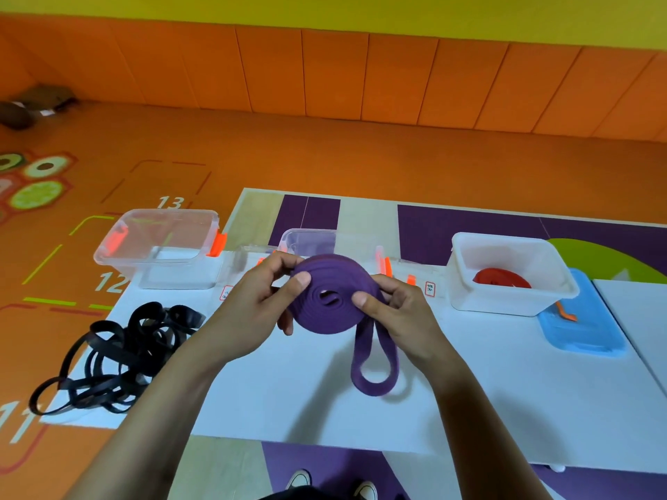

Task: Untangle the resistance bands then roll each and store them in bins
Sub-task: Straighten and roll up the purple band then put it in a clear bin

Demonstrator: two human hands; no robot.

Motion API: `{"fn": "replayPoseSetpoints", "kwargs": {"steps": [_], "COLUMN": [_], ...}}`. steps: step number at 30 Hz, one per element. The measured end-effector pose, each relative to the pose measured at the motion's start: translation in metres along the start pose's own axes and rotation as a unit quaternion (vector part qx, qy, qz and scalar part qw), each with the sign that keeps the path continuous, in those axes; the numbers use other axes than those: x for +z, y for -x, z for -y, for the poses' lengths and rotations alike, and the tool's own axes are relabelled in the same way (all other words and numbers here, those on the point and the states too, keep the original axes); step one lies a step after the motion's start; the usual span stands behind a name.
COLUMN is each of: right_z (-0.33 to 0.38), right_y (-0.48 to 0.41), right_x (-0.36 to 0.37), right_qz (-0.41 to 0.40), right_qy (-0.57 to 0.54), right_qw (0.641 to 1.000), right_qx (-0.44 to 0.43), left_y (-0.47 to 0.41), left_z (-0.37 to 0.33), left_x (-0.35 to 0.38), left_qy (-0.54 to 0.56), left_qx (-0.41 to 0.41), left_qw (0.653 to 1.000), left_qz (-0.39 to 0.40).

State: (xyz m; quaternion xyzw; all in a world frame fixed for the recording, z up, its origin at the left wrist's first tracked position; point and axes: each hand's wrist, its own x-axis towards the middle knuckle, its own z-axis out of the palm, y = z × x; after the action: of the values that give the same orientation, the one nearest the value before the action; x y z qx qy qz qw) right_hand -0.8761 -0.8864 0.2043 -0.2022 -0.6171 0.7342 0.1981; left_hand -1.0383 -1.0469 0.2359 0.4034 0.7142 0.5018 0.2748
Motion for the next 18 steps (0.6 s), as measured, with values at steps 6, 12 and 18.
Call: {"fn": "replayPoseSetpoints", "kwargs": {"steps": [6, 12, 18], "right_z": [-0.001, -0.002, -0.004], "right_y": [-0.003, -0.006, -0.008], "right_x": [-0.003, -0.009, -0.007], "right_qz": [-0.048, 0.003, 0.028], "right_qy": [0.024, 0.113, 0.114], "right_qw": [0.999, 0.994, 0.993], "right_qx": [0.001, 0.0, 0.021], "left_y": [-0.002, -0.002, -0.001], "left_z": [-0.004, -0.002, -0.002], "left_x": [0.003, -0.007, -0.014], "left_qy": [0.096, 0.056, 0.005], "left_qx": [-0.036, -0.103, -0.08], "left_qw": [0.994, 0.993, 0.996], "left_qz": [-0.045, 0.012, 0.03]}}
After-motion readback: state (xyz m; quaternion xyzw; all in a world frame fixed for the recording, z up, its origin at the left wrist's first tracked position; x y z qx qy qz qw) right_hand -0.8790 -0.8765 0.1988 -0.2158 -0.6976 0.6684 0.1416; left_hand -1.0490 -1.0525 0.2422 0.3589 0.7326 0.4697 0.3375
